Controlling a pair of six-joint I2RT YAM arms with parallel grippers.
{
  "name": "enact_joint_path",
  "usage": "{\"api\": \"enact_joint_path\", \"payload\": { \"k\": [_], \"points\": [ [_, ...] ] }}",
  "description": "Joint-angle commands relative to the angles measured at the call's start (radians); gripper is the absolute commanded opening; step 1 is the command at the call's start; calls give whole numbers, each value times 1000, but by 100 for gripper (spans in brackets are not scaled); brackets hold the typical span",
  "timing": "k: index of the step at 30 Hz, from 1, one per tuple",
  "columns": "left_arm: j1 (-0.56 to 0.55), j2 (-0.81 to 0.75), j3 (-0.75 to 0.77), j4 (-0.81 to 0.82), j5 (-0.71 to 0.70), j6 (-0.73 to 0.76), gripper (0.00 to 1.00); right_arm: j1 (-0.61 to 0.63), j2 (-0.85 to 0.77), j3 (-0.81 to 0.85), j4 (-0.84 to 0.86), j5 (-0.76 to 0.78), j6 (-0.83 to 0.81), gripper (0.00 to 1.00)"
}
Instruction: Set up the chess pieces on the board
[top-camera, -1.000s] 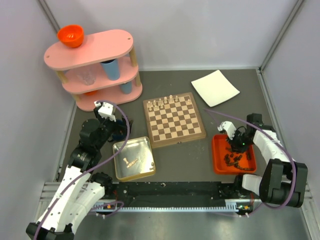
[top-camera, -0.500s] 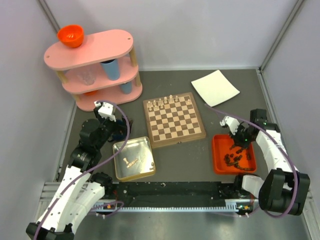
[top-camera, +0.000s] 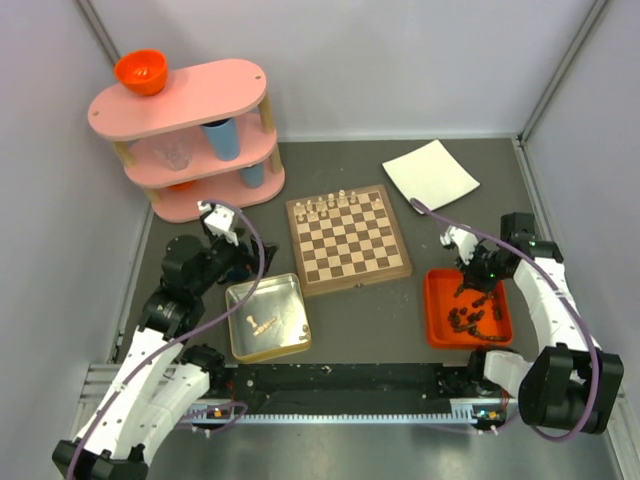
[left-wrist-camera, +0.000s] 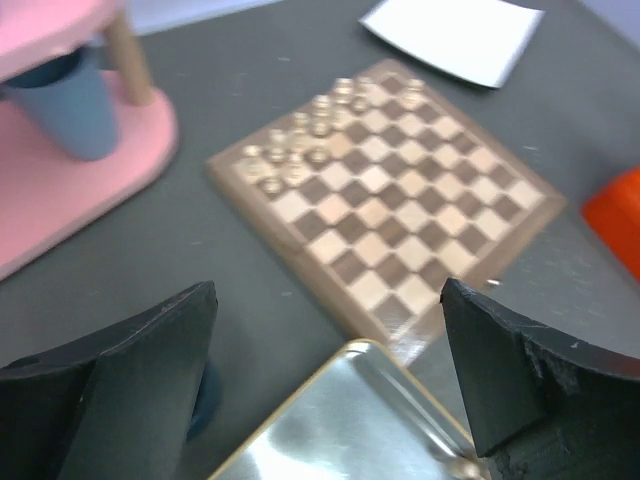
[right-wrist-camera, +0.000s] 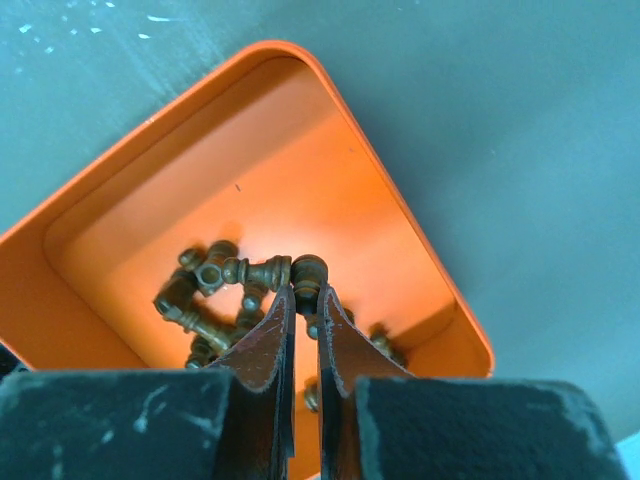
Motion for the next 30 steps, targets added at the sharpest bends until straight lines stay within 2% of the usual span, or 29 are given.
{"api": "enact_joint_path", "payload": {
  "k": [1,3,5,6,7,11,12,17,18,21,25,30],
  "points": [
    [-4,55,6,108,306,-92,99,23,39,-11,33,-54,123,0],
    [-4,135,15,142,421,-201,99,23,61,8,42,-65,205,0],
    [-10,209,12,232,559,-294,93,23,79,27,44,-83,256,0],
    [-38,283,23,233,583,-385,90,23,81,41,41,-88,295,0],
    [-67,318,32,262,581,-410,85,23,75,45,41,-91,310,0],
    [-278,443,89,271,439,-447,85,23,55,52,32,-92,365,0],
    [-343,501,112,314,417,-479,82,25,53,47,30,-94,372,0],
    [-481,698,210,417,373,-556,73,23,55,36,27,-130,404,0],
    [-519,765,243,470,376,-589,68,23,59,39,27,-140,419,0],
    [-576,914,317,535,380,-668,61,23,65,50,25,-178,441,0],
    [-618,1079,402,636,380,-757,61,23,68,67,19,-189,450,0],
    [-665,1218,552,572,333,-763,61,23,70,81,12,-207,451,0]
  ]
}}
